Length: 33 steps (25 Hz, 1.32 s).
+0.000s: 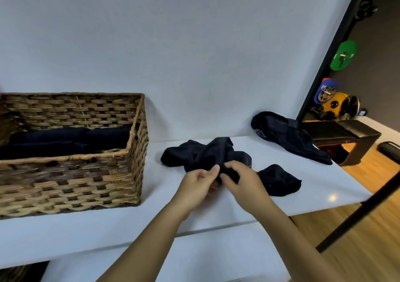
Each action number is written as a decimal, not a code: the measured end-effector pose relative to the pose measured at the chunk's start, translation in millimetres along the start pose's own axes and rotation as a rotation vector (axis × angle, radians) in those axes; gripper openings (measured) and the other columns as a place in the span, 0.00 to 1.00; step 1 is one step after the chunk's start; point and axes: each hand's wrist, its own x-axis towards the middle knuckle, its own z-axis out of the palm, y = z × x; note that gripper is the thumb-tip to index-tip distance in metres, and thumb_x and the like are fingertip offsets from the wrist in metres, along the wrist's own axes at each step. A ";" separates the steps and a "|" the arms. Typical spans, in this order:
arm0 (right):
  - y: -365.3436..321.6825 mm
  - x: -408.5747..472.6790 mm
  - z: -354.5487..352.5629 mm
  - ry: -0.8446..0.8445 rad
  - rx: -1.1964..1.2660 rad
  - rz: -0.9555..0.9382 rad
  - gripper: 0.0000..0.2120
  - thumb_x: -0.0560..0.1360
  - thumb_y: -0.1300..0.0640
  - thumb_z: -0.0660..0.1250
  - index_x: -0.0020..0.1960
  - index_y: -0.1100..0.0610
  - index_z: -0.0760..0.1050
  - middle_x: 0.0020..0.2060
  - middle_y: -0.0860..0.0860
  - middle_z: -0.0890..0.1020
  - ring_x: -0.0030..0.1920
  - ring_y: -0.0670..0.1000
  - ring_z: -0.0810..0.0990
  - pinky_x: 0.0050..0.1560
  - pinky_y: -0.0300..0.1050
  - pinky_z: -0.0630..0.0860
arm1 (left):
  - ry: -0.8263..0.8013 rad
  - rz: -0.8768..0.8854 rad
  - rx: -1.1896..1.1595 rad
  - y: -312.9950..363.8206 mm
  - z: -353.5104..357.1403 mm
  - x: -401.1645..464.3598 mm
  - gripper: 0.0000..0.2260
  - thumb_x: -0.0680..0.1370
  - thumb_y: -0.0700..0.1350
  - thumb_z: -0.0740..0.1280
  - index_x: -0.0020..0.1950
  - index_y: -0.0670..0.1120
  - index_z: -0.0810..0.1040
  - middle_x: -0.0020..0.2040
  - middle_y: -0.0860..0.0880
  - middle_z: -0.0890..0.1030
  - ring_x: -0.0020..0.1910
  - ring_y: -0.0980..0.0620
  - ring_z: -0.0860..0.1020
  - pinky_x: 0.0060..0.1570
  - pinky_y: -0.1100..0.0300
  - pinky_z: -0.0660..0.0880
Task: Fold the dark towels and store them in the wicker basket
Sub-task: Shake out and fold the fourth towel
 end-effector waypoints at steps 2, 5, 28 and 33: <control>-12.0 -10.7 15.9 -0.161 0.049 -0.110 0.11 0.78 0.64 0.65 0.53 0.48 0.77 0.43 0.38 0.77 0.47 0.43 0.77 0.48 0.31 0.70 | -0.061 -0.041 -0.152 2.1 2.7 -9.6 0.22 0.82 0.56 0.66 0.51 0.36 0.80 0.48 0.40 0.86 0.49 0.43 0.85 0.57 0.47 0.81; -3.4 -15.6 20.5 -0.124 0.058 -0.118 0.17 0.80 0.67 0.62 0.61 0.48 0.78 0.43 0.35 0.75 0.44 0.42 0.76 0.46 0.30 0.70 | 0.041 -0.050 -0.170 -7.7 -9.3 -16.0 0.17 0.85 0.46 0.62 0.53 0.31 0.77 0.45 0.39 0.86 0.42 0.46 0.86 0.56 0.43 0.81; 41.3 74.4 -32.3 -0.443 -0.222 0.127 0.15 0.77 0.43 0.69 0.45 0.56 0.78 0.38 0.47 0.81 0.43 0.52 0.81 0.49 0.48 0.73 | 0.443 0.024 -0.117 15.1 -29.0 12.9 0.10 0.84 0.48 0.64 0.51 0.44 0.82 0.48 0.47 0.85 0.51 0.48 0.83 0.54 0.52 0.80; 65.0 101.6 -116.4 0.187 0.078 0.142 0.18 0.74 0.48 0.70 0.34 0.59 0.71 0.28 0.52 0.72 0.32 0.52 0.72 0.34 0.47 0.67 | 0.837 0.273 -0.062 51.9 -63.2 16.0 0.09 0.84 0.48 0.63 0.53 0.44 0.79 0.51 0.44 0.83 0.50 0.47 0.81 0.51 0.51 0.78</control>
